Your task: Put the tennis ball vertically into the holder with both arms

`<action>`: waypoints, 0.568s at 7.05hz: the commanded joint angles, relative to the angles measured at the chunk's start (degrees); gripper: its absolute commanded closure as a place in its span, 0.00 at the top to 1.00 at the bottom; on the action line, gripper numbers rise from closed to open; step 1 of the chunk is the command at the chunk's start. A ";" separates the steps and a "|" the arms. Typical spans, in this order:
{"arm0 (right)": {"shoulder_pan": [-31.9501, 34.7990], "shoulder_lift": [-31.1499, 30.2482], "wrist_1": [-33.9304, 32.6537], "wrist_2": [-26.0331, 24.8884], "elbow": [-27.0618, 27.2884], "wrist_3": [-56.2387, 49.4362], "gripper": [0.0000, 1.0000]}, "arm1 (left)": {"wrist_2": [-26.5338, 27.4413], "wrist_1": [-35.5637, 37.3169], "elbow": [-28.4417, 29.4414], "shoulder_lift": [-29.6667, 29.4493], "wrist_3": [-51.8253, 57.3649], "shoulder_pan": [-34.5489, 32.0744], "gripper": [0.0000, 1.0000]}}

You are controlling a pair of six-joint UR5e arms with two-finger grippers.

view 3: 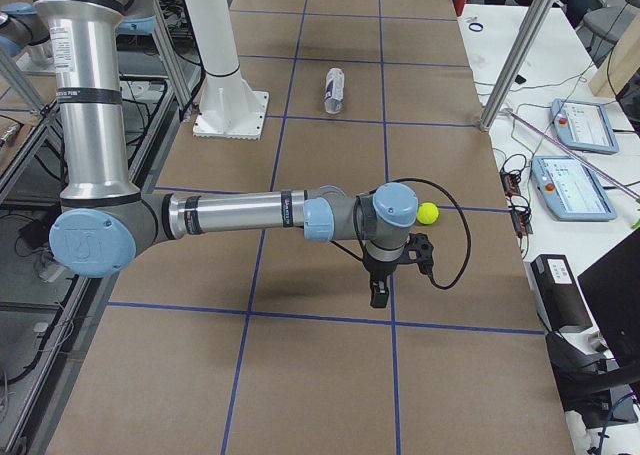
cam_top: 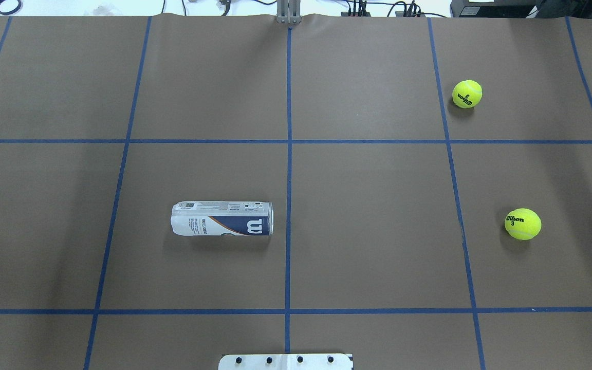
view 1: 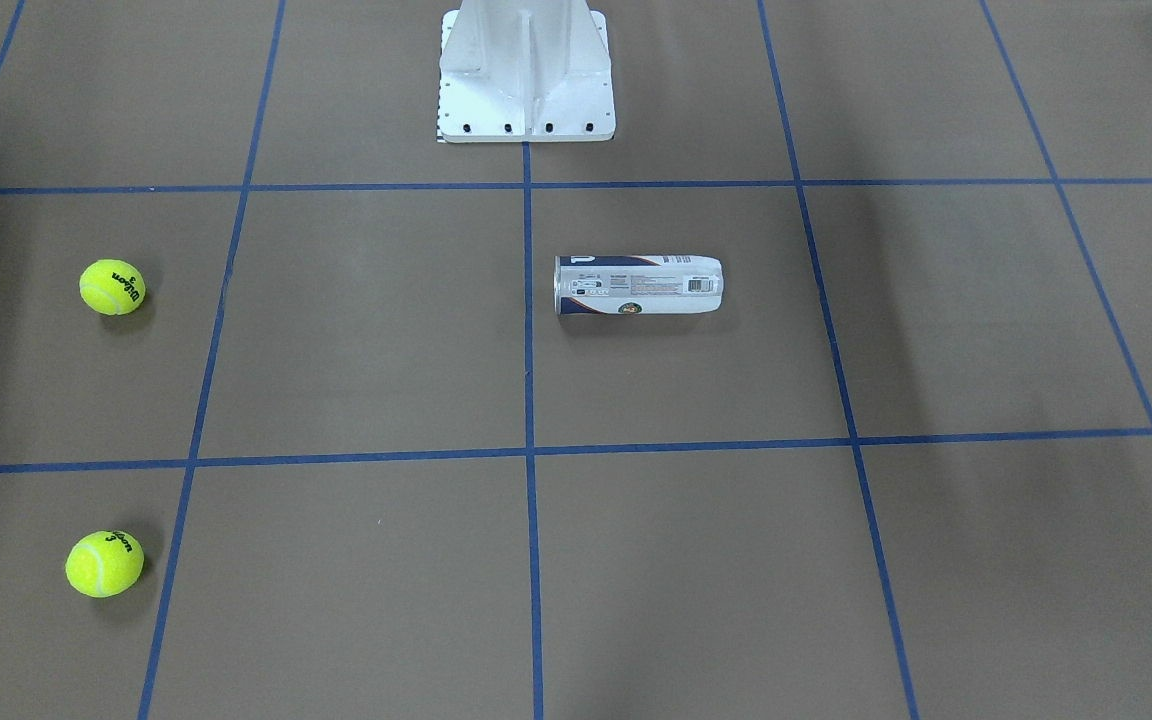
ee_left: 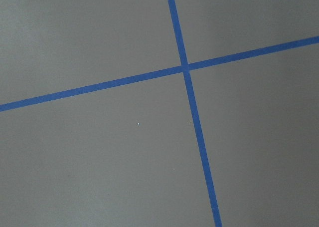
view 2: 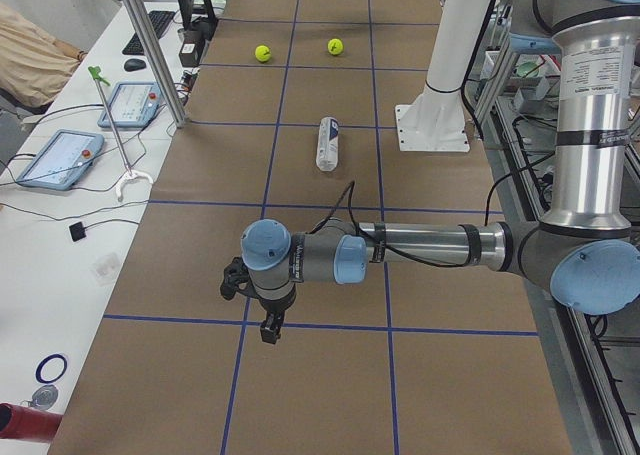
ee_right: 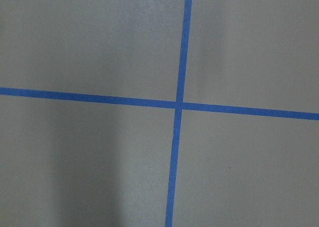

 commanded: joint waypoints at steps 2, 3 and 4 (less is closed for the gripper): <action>-0.22 -0.10 1.12 0.01 2.30 0.10 1.00 | 0.01 -0.02 -0.26 -0.13 -0.47 0.05 1.00; -0.22 0.07 1.21 -0.34 1.87 0.10 1.00 | -0.08 -0.11 -0.26 -0.92 -0.56 0.14 1.00; -0.22 -0.10 1.12 -0.52 1.87 0.19 1.00 | -0.25 -0.20 -0.61 -1.10 -0.39 0.14 1.00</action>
